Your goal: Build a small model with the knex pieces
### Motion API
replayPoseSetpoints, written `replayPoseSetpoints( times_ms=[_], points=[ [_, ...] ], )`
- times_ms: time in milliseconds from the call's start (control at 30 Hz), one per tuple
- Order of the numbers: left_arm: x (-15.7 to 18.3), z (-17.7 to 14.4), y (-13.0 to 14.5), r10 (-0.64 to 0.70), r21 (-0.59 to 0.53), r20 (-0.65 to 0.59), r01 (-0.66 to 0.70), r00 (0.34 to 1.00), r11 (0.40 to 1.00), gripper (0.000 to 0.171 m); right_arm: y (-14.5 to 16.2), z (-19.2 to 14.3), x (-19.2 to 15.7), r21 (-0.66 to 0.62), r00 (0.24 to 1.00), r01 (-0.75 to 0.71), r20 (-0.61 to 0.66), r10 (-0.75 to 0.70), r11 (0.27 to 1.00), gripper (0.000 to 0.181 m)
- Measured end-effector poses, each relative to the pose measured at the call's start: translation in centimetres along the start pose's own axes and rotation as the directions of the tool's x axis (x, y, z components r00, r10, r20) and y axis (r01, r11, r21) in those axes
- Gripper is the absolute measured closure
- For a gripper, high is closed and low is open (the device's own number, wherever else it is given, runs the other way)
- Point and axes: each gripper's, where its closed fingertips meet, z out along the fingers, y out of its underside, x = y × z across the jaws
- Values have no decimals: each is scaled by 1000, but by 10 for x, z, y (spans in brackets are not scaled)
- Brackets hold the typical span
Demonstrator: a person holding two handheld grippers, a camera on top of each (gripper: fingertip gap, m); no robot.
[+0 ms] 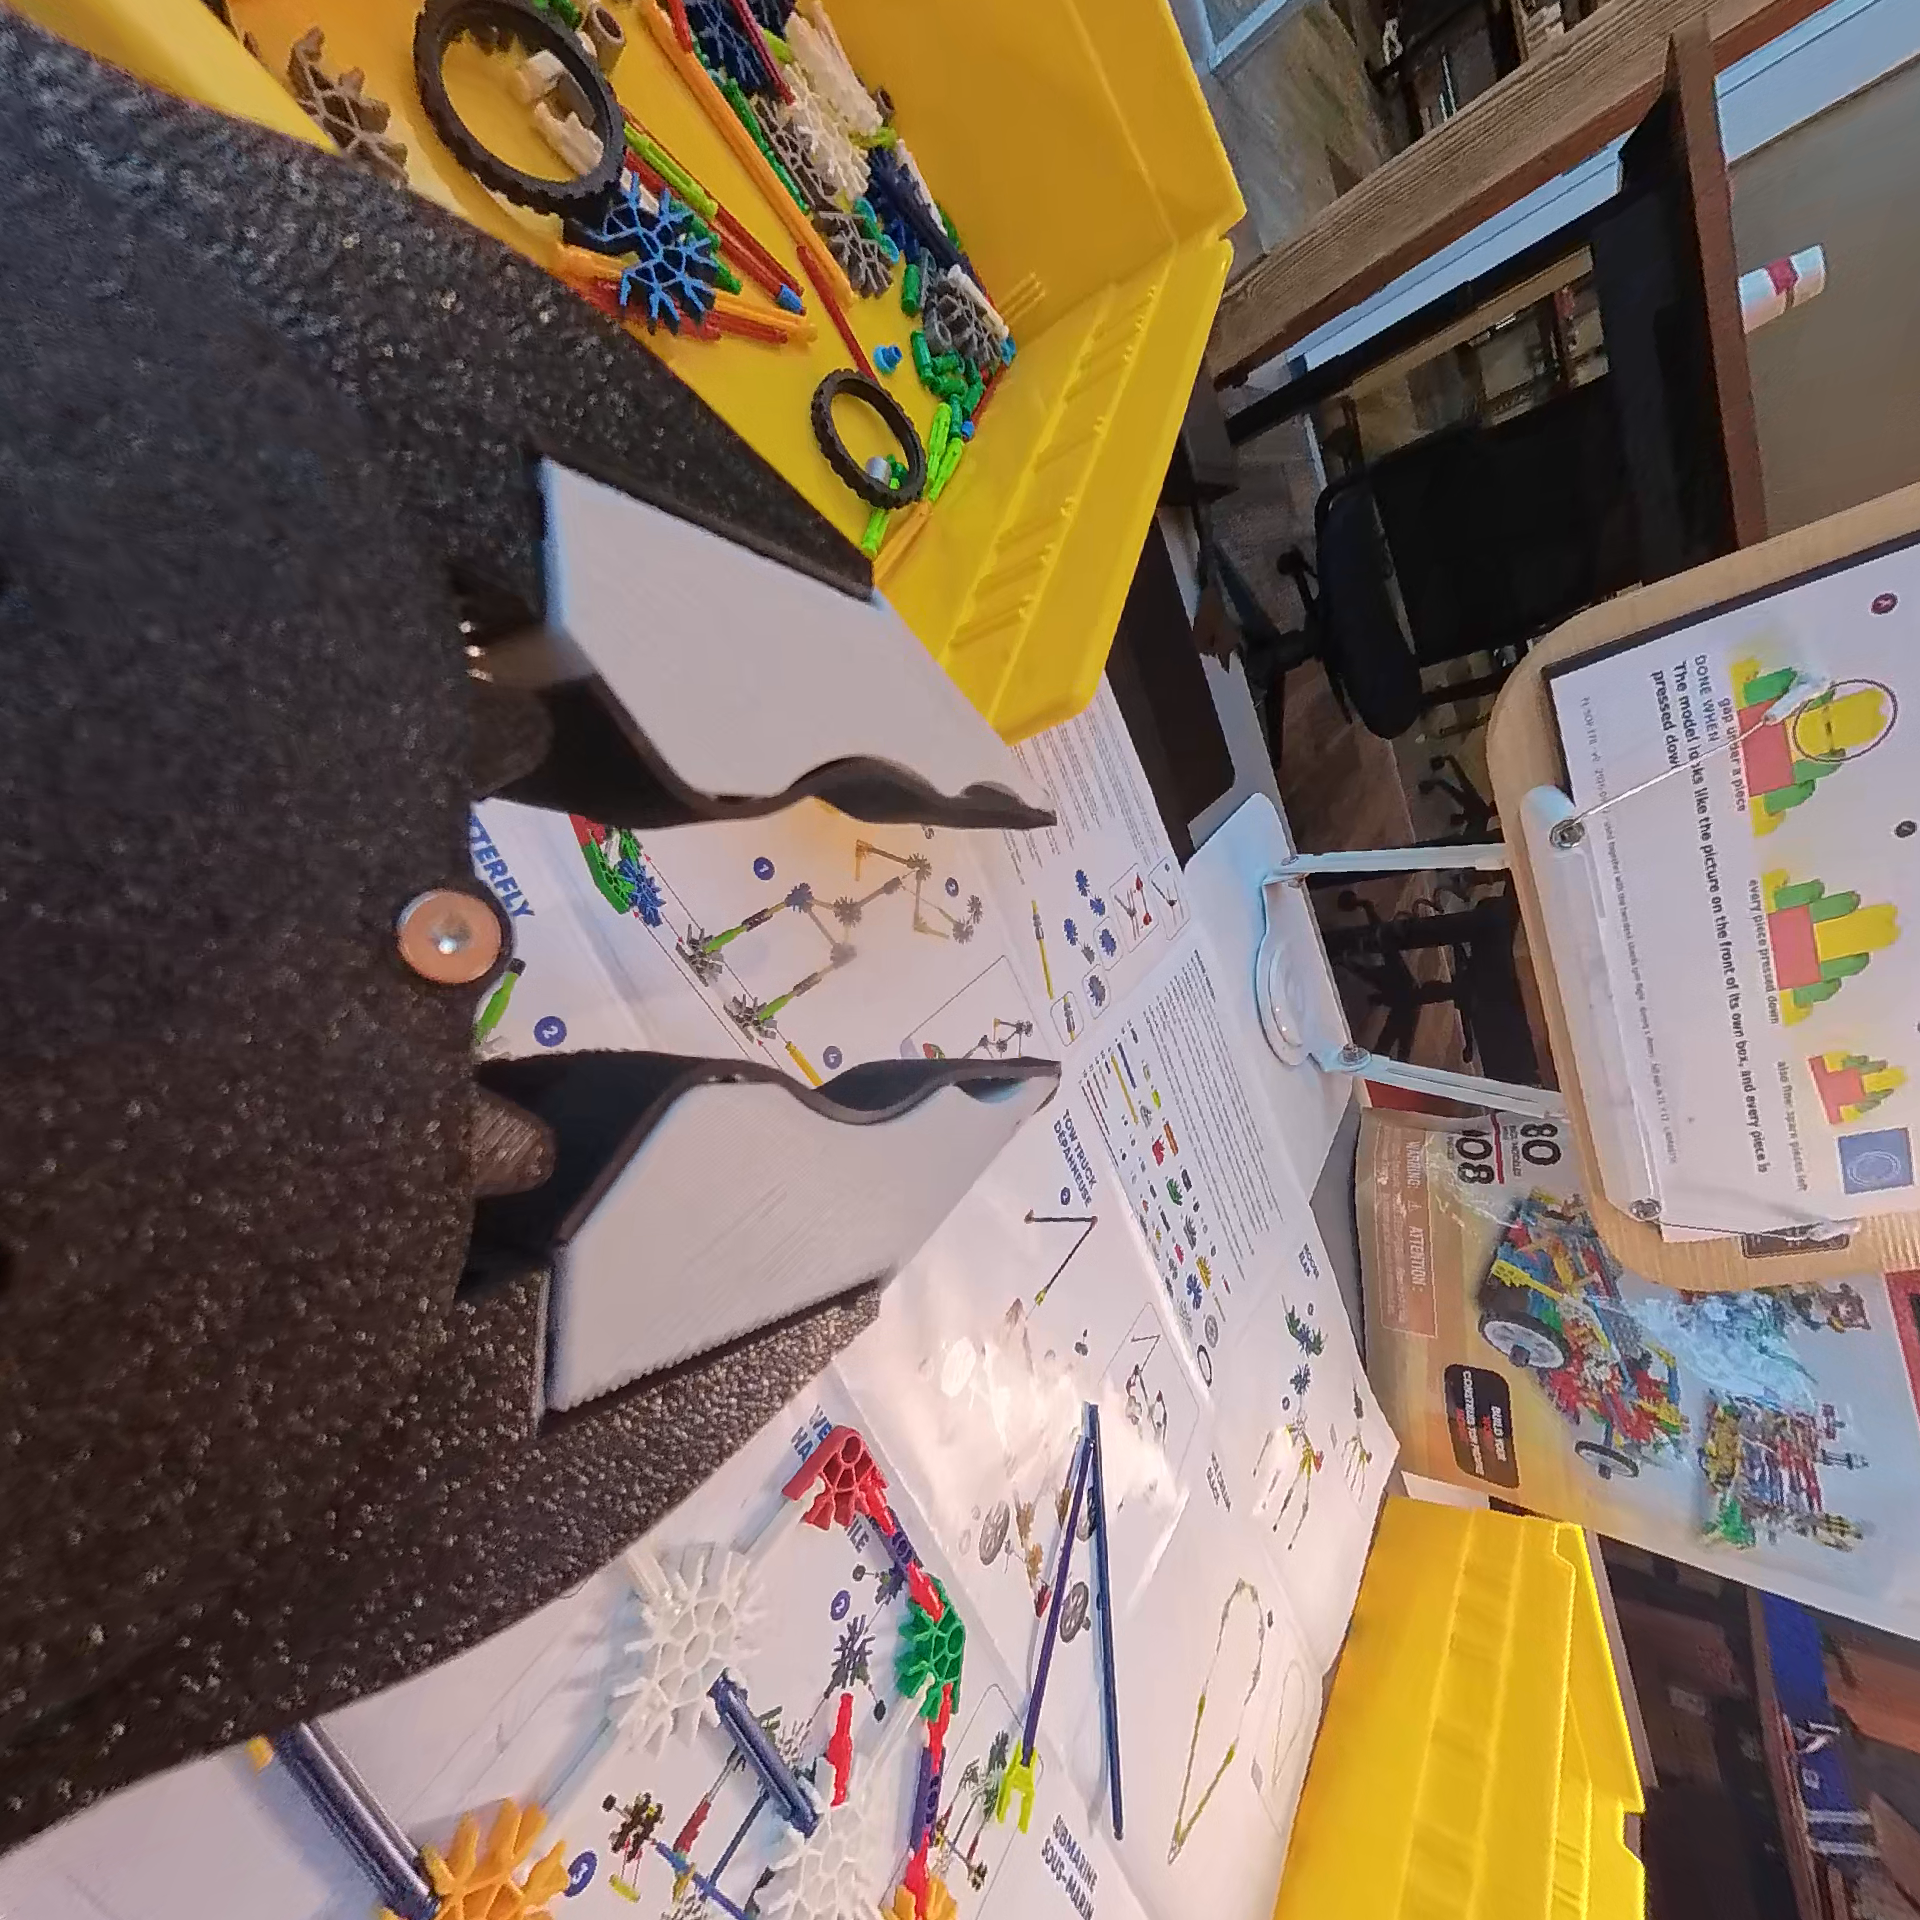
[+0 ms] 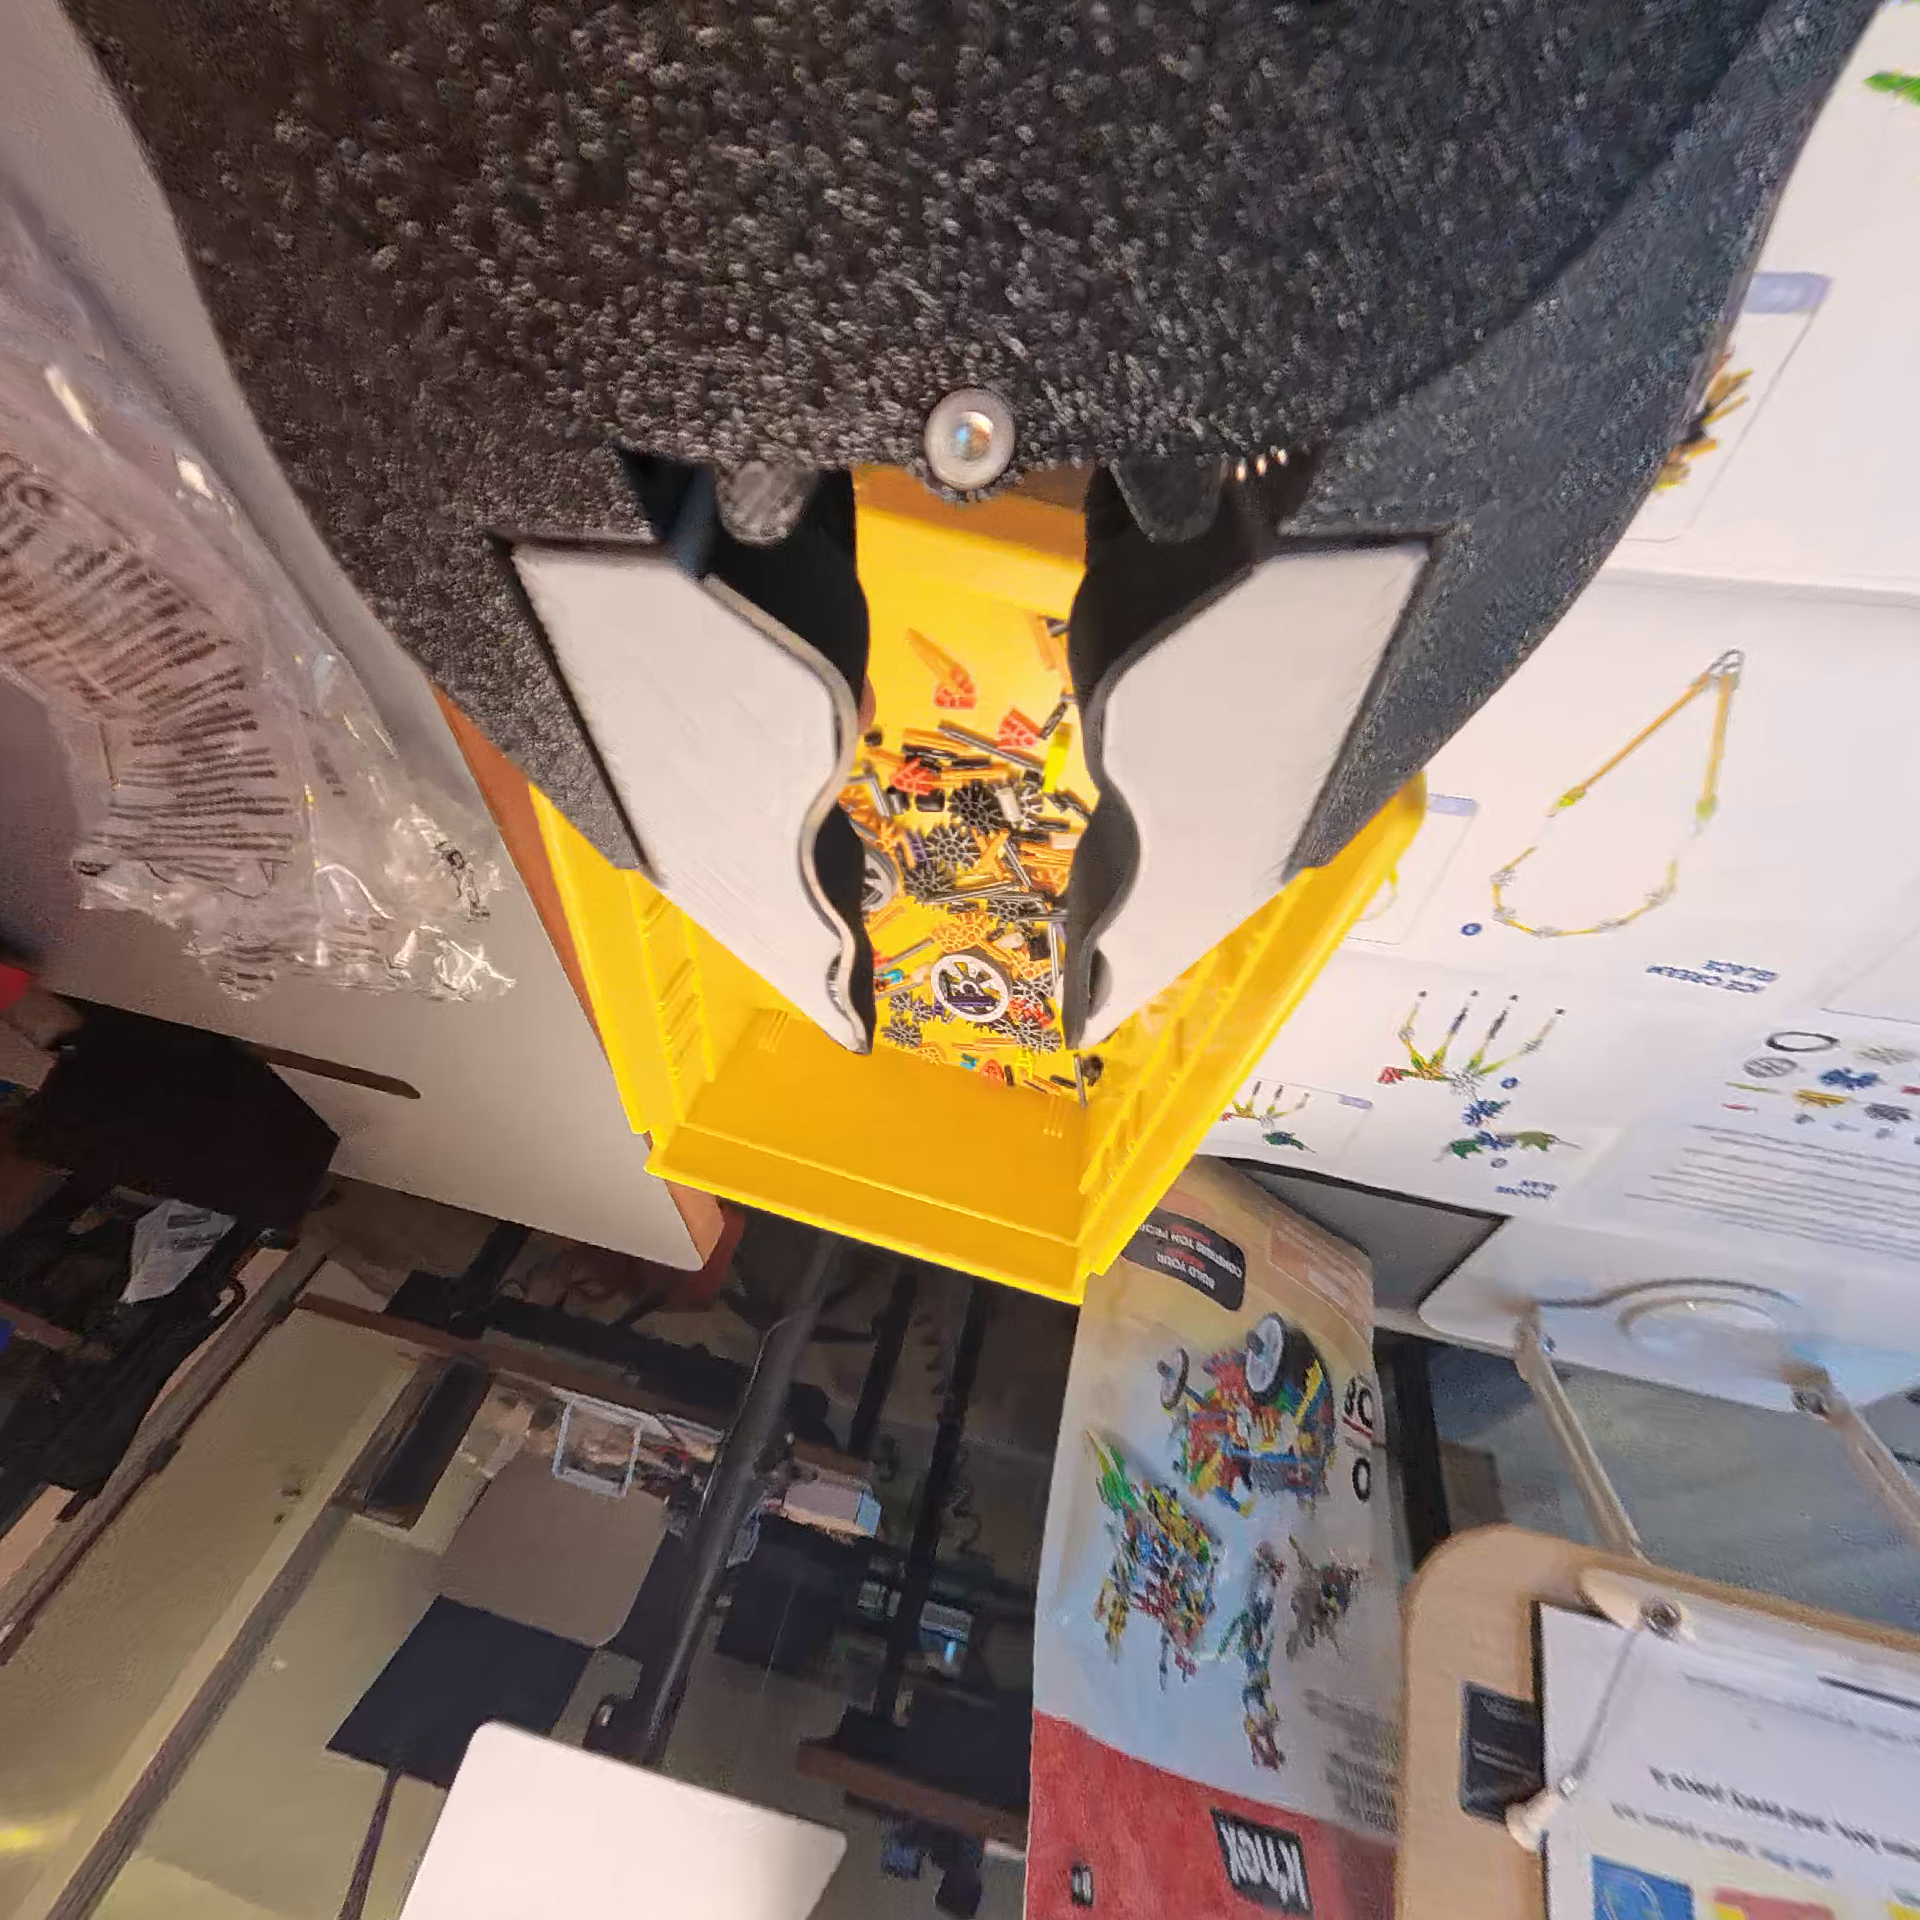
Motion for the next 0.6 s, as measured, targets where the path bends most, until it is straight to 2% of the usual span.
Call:
replayPoseSetpoints(
  times_ms=[233, 467, 600],
  points=[
    [-3, 0, 2, 19, -2, 17, -19, 1000, 1000, 132, 24, 80, 9, -215, 978, 41, 211, 5, 976, 159],
    [-7, 0, 5, 40, -12, 40, -40, 998, 999, 134, 56, 152, 9, -381, 954, 23, 285, 93, 924, 161],
    [-7, 2, 8, 46, -18, 34, -45, 998, 999, 134, 76, 189, 12, -458, 957, 10, 262, 125, 889, 165]
  ],
)
